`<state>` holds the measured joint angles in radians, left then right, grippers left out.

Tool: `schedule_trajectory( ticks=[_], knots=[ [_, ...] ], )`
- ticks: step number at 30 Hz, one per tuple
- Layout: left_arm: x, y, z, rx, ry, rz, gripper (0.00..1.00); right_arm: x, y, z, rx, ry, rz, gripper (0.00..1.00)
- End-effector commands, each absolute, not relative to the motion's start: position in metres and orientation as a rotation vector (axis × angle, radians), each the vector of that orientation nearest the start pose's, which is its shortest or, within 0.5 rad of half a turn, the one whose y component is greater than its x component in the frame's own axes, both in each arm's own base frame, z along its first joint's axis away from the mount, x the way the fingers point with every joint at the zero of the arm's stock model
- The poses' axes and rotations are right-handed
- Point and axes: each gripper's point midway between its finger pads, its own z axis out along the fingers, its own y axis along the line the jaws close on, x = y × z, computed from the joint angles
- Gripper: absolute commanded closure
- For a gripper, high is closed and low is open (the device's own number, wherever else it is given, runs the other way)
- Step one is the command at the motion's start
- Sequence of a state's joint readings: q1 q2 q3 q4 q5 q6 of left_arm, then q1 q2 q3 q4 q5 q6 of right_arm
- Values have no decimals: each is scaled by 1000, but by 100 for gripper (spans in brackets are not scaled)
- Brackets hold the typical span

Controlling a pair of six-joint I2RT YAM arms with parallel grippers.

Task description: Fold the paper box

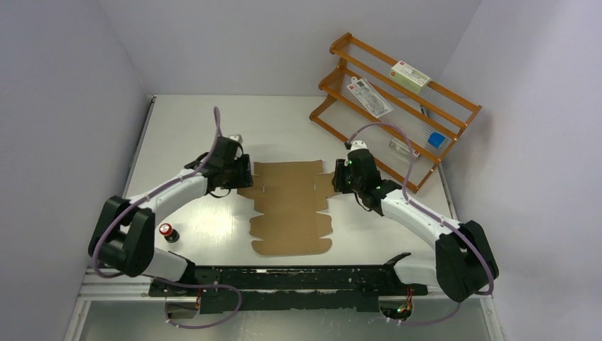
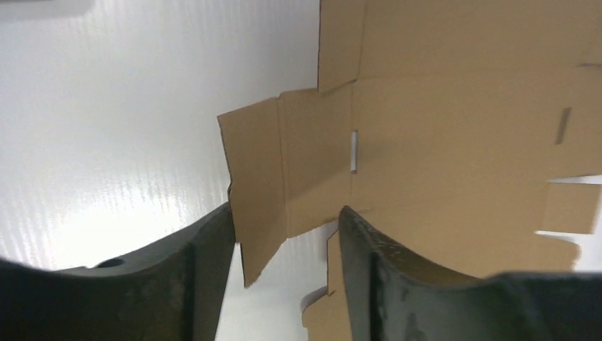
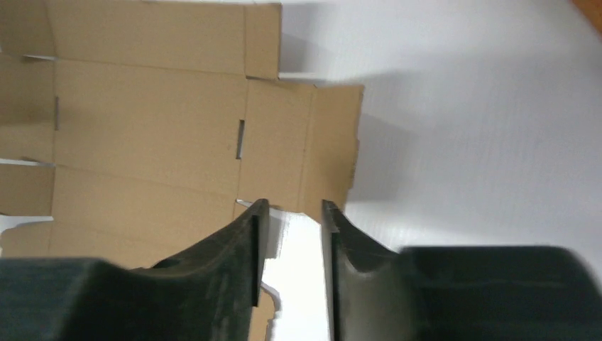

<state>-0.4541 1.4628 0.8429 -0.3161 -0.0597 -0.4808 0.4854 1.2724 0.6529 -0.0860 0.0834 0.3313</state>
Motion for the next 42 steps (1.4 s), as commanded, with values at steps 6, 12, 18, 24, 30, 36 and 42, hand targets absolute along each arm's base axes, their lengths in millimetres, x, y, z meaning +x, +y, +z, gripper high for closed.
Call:
schedule_trajectory(
  ticks=[6, 12, 18, 24, 30, 36, 42],
  knots=[
    [327, -150, 149, 30, 2353, -521, 23, 323, 176, 165, -333, 2144, 382, 37],
    [331, -140, 133, 197, 2452, -468, 20, 339, 213, 172, -570, 2094, 519, 14],
    [329, -131, 119, 214, 2481, -491, 20, 357, 250, 154, -850, 2065, 628, 10],
    [329, -123, 113, 182, 2502, -541, 17, 380, 276, 118, -1057, 2114, 706, 10],
    [325, -120, 106, 171, 2518, -531, 10, 391, 294, 81, -1183, 2175, 795, 10],
    [326, -116, 104, 149, 2523, -552, 4, 399, 301, 55, -1272, 2189, 834, 11],
    [328, -114, 107, 138, 2507, -570, 4, 397, 309, 38, -1366, 2202, 922, 20]
  ],
)
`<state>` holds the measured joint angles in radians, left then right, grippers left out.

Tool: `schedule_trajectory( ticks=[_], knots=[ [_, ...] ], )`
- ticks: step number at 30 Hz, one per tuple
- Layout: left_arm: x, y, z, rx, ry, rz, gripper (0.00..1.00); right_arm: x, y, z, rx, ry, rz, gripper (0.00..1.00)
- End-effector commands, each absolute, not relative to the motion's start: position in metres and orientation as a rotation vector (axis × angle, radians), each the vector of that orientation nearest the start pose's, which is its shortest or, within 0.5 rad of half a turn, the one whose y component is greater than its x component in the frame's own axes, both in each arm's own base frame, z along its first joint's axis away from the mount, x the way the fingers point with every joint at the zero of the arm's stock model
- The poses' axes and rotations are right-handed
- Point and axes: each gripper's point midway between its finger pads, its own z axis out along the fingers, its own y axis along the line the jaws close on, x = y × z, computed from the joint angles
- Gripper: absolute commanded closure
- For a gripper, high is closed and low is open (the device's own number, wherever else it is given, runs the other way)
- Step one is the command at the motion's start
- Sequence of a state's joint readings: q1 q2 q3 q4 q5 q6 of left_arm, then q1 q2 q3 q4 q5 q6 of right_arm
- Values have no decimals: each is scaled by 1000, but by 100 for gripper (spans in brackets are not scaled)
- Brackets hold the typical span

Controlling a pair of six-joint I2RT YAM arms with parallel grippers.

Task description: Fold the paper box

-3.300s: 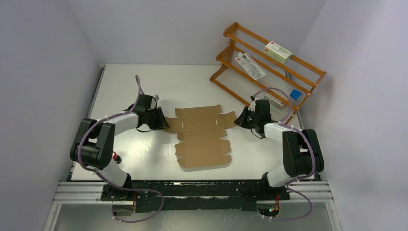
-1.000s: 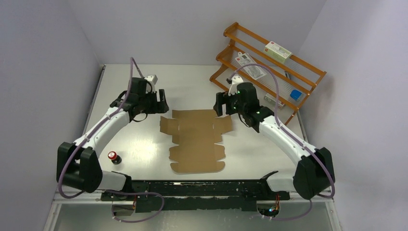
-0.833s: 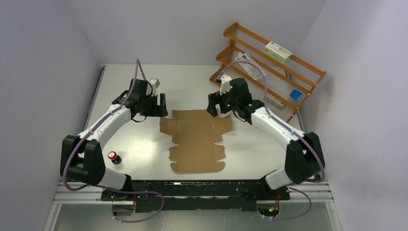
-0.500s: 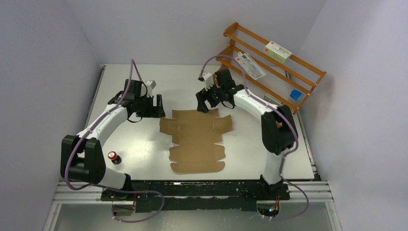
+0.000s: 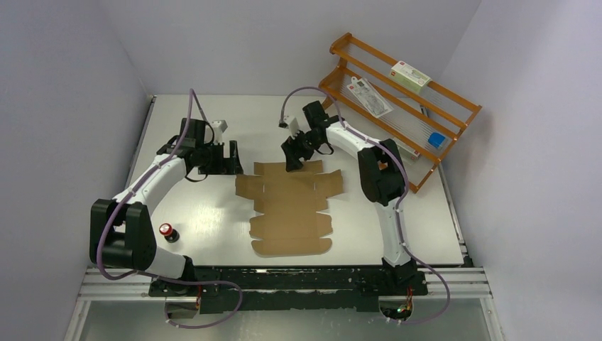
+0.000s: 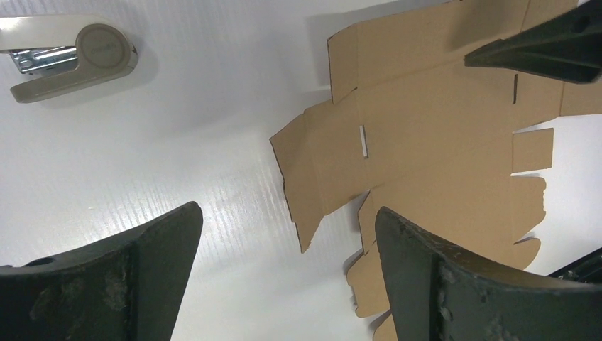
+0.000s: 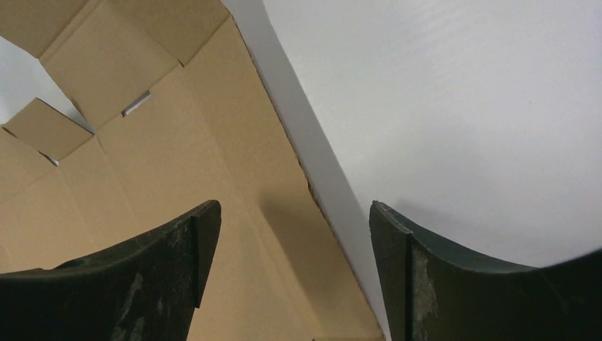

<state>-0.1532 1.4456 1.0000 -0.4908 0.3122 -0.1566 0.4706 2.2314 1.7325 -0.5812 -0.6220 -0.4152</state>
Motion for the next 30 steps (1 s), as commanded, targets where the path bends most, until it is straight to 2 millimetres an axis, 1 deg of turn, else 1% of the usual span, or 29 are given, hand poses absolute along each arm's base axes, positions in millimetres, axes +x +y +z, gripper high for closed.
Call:
schedule_trajectory(
  ticks=[1, 6, 10, 13, 16, 19, 21, 22, 24, 25, 30],
  knots=[
    [328, -114, 107, 136, 2507, -575, 4, 396, 308, 34, -1377, 2210, 927, 23],
    [327, -115, 109, 133, 2497, -603, 4, 385, 306, 22, -1434, 2229, 985, 32],
    [327, -114, 109, 127, 2493, -607, 5, 380, 310, 20, -1459, 2204, 1045, 43],
    [327, -115, 109, 125, 2496, -620, 6, 380, 311, 20, -1475, 2194, 1053, 51],
    [327, -116, 110, 127, 2487, -639, 6, 383, 312, 25, -1488, 2180, 1043, 60],
    [328, -114, 111, 119, 2484, -634, 7, 384, 312, 34, -1500, 2158, 1042, 76],
    [328, -115, 111, 117, 2481, -641, 7, 382, 312, 43, -1509, 2133, 1043, 84],
    [328, -115, 111, 116, 2483, -644, 7, 382, 312, 47, -1510, 2124, 1034, 86],
    [328, -115, 111, 116, 2483, -646, 7, 385, 310, 55, -1508, 2111, 993, 97],
    [328, -115, 112, 115, 2480, -648, 7, 385, 308, 59, -1506, 2106, 974, 100],
    [330, -113, 117, 108, 2457, -653, 7, 393, 302, 83, -1488, 2068, 845, 100]
  ],
)
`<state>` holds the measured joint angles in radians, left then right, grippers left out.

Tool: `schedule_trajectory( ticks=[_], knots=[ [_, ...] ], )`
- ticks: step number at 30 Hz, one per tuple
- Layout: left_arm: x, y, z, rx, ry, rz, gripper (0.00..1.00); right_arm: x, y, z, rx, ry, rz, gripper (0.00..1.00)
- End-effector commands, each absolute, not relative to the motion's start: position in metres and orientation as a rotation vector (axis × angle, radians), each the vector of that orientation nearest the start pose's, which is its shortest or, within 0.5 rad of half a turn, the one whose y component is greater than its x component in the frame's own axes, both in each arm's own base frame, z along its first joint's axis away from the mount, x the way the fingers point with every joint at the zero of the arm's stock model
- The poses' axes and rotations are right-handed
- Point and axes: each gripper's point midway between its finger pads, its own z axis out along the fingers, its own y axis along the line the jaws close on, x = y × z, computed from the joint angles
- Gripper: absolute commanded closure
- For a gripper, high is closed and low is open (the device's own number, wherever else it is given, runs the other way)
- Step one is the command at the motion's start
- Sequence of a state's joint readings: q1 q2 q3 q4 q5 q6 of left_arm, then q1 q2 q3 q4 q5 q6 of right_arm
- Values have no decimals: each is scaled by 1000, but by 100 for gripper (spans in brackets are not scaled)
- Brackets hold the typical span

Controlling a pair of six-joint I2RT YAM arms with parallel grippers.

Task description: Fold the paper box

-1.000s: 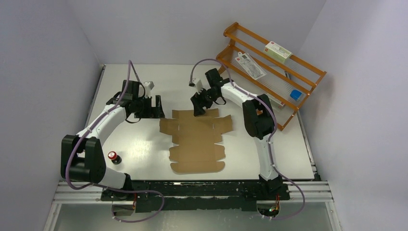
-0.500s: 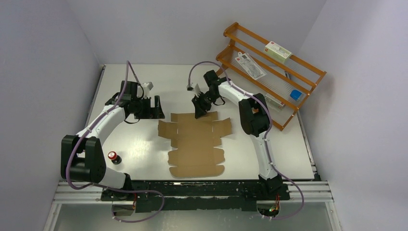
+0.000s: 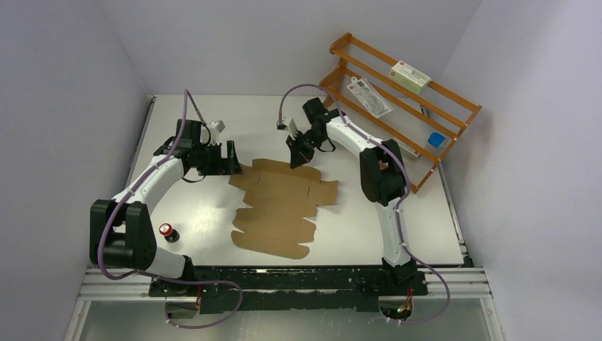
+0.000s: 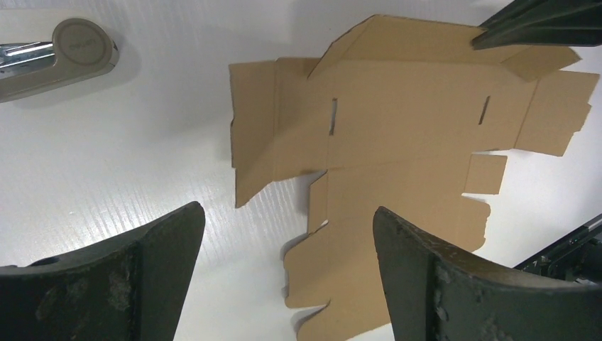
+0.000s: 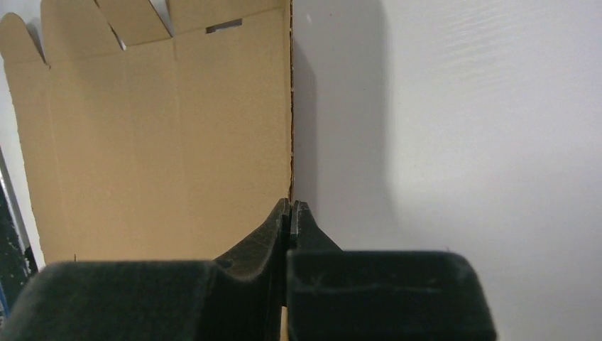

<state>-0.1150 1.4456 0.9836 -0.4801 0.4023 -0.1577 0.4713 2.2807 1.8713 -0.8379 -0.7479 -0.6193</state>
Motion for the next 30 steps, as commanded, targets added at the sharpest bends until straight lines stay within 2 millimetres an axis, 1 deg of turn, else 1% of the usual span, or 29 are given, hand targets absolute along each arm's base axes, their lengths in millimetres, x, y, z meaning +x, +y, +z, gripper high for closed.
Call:
schedule_trajectory(
  ticks=[1, 5, 6, 11, 17, 19, 21, 24, 27, 30],
  knots=[
    [330, -111, 118, 99, 2453, -648, 7, 394, 301, 87, -1487, 2066, 804, 100],
    [334, -105, 126, 74, 2423, -637, 8, 400, 294, 105, -1478, 2049, 645, 100],
    [335, -102, 128, 65, 2414, -640, 7, 400, 291, 106, -1467, 2054, 607, 100],
    [339, -95, 136, 21, 2371, -694, 8, 403, 286, 127, -1415, 2010, 452, 100],
    [342, -98, 145, 38, 2337, -726, 7, 402, 280, 164, -1355, 1870, 300, 100],
    [345, -98, 148, 28, 2327, -727, 7, 400, 278, 172, -1358, 1822, 250, 100],
    [348, -100, 153, -5, 2299, -742, 7, 399, 276, 177, -1353, 1797, 197, 100],
    [355, -107, 163, -57, 2215, -805, 7, 390, 276, 177, -1484, 1704, 154, 100],
    [360, -111, 167, -77, 2196, -839, 7, 392, 273, 189, -1450, 1636, 84, 100],
    [370, -107, 175, -49, 2202, -794, 7, 386, 270, 190, -1464, 1543, 18, 100]
  ],
)
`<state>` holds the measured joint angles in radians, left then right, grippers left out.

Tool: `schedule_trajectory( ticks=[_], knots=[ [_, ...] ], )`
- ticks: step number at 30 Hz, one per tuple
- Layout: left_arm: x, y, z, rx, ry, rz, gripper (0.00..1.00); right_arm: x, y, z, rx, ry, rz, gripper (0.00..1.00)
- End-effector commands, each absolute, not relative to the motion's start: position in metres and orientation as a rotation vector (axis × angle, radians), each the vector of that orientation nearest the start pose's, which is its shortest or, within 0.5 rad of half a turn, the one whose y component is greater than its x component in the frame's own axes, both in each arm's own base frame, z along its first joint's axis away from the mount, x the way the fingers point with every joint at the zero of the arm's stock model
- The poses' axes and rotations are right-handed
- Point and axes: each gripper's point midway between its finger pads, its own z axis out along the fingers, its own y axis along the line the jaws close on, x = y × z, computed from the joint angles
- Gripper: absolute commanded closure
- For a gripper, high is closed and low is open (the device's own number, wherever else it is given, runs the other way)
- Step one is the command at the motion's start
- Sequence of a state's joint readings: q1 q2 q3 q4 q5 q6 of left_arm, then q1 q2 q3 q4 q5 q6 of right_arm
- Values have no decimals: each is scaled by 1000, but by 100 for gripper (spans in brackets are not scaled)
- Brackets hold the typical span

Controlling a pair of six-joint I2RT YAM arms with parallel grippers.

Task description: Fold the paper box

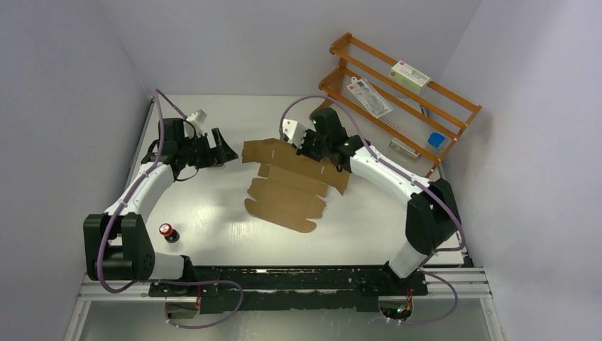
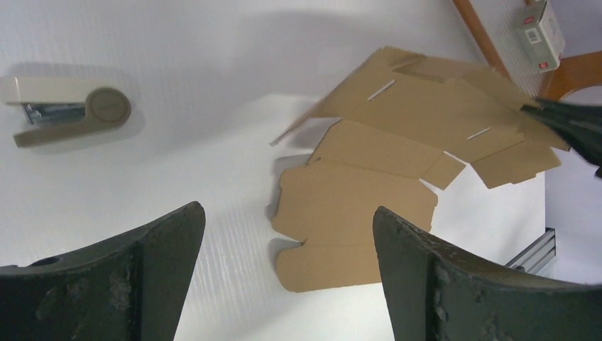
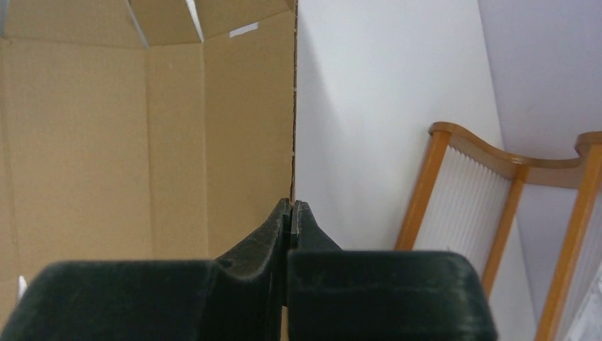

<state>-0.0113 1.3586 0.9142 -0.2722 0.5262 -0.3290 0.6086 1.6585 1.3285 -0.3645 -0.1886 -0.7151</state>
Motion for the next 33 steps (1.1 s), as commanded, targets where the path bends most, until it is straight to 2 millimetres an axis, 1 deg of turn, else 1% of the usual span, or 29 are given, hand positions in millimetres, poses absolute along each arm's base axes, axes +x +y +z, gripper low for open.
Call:
schedule_trajectory(
  ticks=[1, 3, 7, 9, 10, 12, 14, 16, 18, 19, 22, 27, 28, 33],
  knots=[
    [374, -105, 178, -35, 2195, -773, 7, 382, 270, 189, -1482, 1509, -2, 100],
    [380, -103, 184, -4, 2175, -749, 7, 381, 271, 193, -1474, 1442, -53, 100],
    [385, -104, 184, 11, 2122, -748, 8, 373, 273, 185, -1506, 1384, -135, 100],
    [386, -106, 185, 8, 2082, -762, 9, 369, 272, 181, -1524, 1376, -183, 100],
    [385, -109, 186, 16, 2065, -767, 9, 367, 273, 183, -1519, 1361, -206, 100],
    [384, -111, 187, 28, 2044, -740, 10, 361, 275, 179, -1538, 1346, -228, 100],
    [378, -114, 184, 13, 2043, -696, 9, 355, 274, 178, -1544, 1343, -255, 100],
    [374, -109, 180, -66, 2050, -639, 9, 350, 271, 175, -1549, 1341, -290, 100],
    [367, -105, 177, -129, 2022, -638, 9, 345, 267, 175, -1555, 1323, -335, 100],
    [358, -104, 168, -148, 2015, -644, 9, 342, 265, 174, -1560, 1314, -356, 100],
    [344, -103, 167, -179, 1918, -673, 10, 332, 264, 176, -1568, 1269, -390, 100],
    [326, -107, 159, -113, 1812, -700, 10, 319, 269, 175, -1578, 1244, -416, 100],
    [325, -109, 160, -86, 1789, -708, 10, 318, 269, 174, -1581, 1250, -422, 100],
    [322, -118, 152, 4, 1752, -737, 13, 312, 263, 169, -1569, 1230, -522, 100]
  ],
)
